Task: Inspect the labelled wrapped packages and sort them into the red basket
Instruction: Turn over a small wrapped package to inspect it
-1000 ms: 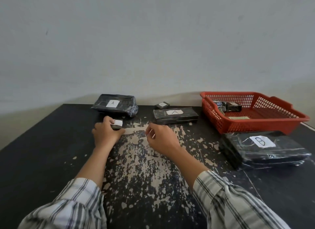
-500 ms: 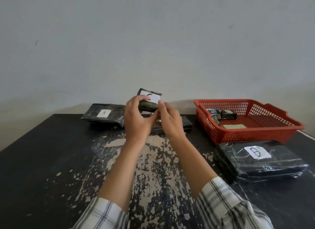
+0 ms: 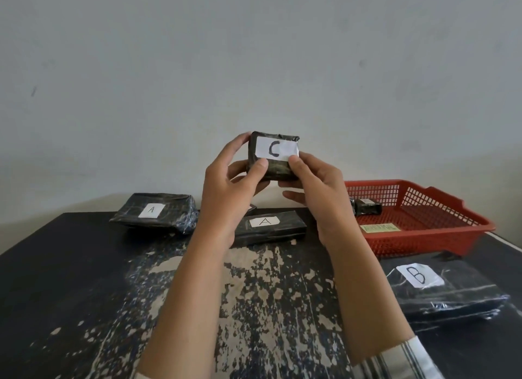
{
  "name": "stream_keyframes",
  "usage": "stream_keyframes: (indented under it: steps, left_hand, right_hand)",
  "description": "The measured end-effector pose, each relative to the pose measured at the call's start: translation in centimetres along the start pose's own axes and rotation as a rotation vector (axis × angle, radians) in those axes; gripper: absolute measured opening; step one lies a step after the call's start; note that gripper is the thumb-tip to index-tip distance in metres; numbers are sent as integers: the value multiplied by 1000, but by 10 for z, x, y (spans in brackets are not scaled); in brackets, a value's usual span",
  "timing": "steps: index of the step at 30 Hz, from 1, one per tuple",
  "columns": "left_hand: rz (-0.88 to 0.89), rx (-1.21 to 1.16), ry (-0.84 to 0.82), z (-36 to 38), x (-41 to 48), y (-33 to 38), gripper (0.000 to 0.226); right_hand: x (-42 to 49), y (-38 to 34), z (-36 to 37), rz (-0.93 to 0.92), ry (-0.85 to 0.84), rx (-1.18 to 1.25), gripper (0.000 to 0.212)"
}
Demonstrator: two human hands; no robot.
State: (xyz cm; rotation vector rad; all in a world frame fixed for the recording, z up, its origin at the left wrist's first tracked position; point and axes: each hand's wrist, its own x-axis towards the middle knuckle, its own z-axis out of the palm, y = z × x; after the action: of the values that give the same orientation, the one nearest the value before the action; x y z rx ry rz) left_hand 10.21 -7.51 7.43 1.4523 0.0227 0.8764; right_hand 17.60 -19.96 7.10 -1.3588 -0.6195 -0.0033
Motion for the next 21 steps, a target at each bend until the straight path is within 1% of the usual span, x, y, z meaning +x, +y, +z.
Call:
stream_keyframes:
  steps: [3, 6, 12, 21]
  left_hand:
    - [9, -2, 38, -1, -1, 1, 48]
    - [16, -14, 59, 0, -3, 3, 47]
    - [2, -24, 14, -4, -5, 6, 48]
    - [-13, -23, 27, -3, -2, 4, 52]
  right_hand:
    - [-3, -4, 3, 1, -28, 8, 27]
    - [-4, -5, 7, -25, -35, 21, 22]
    - [-4, -4, 8, -56, -22, 37, 16]
    - [-3, -7, 3, -17, -71, -32, 30]
